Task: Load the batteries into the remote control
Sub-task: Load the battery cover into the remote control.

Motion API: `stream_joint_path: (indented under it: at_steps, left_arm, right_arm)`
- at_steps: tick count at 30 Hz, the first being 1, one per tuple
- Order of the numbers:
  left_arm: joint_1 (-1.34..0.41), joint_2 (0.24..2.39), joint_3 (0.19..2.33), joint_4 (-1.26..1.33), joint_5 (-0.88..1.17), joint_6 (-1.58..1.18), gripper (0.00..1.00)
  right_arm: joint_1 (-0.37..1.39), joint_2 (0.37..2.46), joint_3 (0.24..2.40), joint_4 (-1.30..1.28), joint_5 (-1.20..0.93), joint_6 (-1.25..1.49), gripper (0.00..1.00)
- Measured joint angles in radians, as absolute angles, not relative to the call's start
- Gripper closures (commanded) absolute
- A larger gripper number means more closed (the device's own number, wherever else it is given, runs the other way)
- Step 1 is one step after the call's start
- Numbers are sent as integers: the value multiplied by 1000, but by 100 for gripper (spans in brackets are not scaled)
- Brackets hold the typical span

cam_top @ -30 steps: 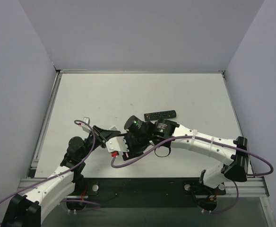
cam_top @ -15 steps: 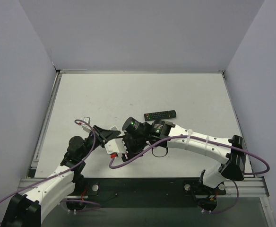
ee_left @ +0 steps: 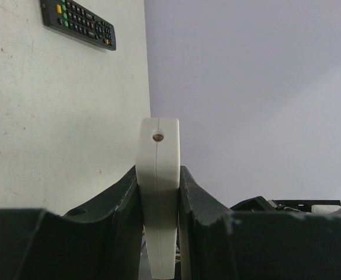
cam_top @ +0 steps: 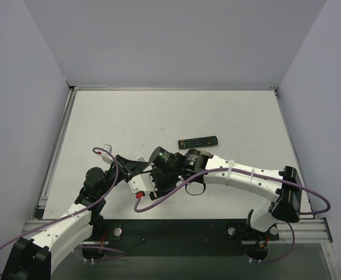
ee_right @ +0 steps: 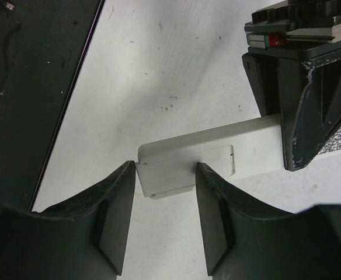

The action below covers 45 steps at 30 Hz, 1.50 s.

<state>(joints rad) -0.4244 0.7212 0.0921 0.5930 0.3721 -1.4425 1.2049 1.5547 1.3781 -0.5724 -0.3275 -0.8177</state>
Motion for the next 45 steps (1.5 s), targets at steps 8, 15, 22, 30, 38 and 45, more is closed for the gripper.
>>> stream_joint_path:
  at_steps: [8,15,22,30,38,45]
  left_arm:
    - [-422,741,92,591,372,-1432,100]
    - [-418,757,92,594,372,-1427,100]
    - [-415,788,92,615,376,-1427,100]
    - [-408,834,92,680,375,-1428,100]
    - [-409,833,136,597,396,-1341,100]
    - [-431,847,368,321,414,-1103,100]
  right_arm:
    - [1205,1579,1378,-571,-322,-836,61]
    - [1198,1592,1378,-563,-326,-839,61]
    - [1191,1605,1378,-548,-328,-840,61]
    - [1177,1605,1373,-529,-332,-839,60]
    - [1163,1570,1319,-474,-355,-785,51]
    - [1038,1394,1164,-316,-331,-529,27]
